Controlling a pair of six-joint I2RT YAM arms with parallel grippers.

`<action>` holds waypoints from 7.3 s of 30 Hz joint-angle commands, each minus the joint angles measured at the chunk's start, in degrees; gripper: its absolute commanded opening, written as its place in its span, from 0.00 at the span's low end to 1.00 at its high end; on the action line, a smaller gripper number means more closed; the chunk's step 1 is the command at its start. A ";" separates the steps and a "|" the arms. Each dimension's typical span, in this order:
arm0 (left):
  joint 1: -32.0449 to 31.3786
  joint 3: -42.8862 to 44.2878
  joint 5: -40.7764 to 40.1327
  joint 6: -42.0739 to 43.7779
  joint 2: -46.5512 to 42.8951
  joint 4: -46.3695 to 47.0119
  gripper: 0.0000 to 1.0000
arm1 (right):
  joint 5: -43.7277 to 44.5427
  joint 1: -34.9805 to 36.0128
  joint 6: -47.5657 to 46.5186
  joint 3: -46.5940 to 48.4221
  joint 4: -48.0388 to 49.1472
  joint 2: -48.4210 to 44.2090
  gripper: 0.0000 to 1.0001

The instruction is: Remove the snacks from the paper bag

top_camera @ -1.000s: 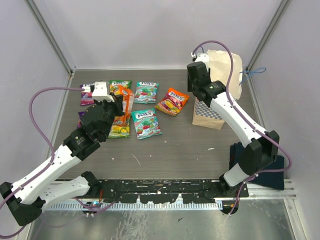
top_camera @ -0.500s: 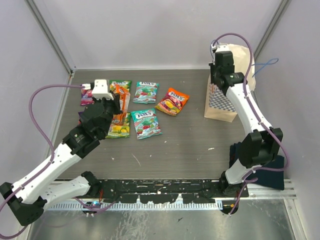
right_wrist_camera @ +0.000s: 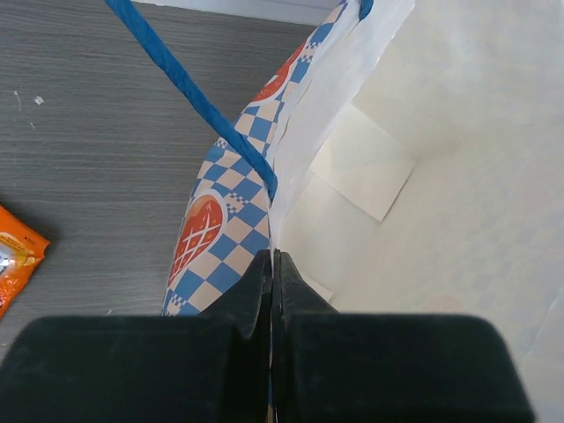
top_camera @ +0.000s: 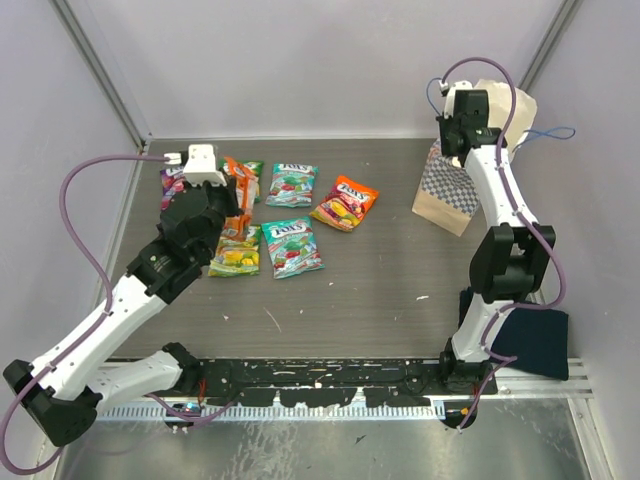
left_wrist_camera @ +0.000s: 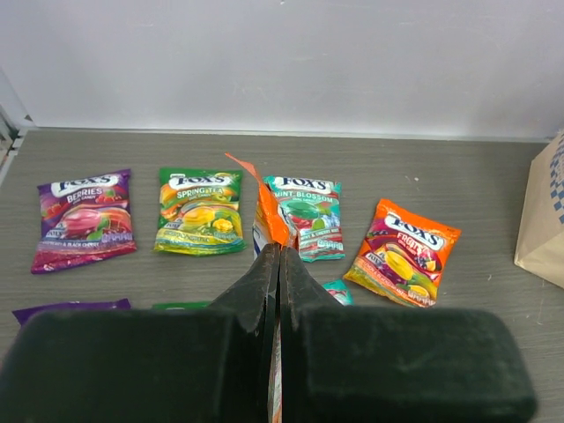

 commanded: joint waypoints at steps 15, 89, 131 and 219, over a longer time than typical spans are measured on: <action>5.39 5.42 3.80 -1.24 0.87 1.39 0.00 | -1.30 -2.36 -11.20 14.65 -15.46 1.06 0.01; 6.77 2.23 8.01 -8.51 -0.73 -5.25 0.00 | 12.33 36.39 32.91 -37.40 28.73 -29.48 1.00; 10.52 2.53 12.56 -5.53 2.63 -9.81 0.00 | -12.34 21.51 80.99 -59.90 67.01 1.59 0.50; 13.34 -0.90 46.41 -2.89 2.13 0.51 0.00 | -18.22 5.16 33.23 -35.56 31.69 -16.89 1.00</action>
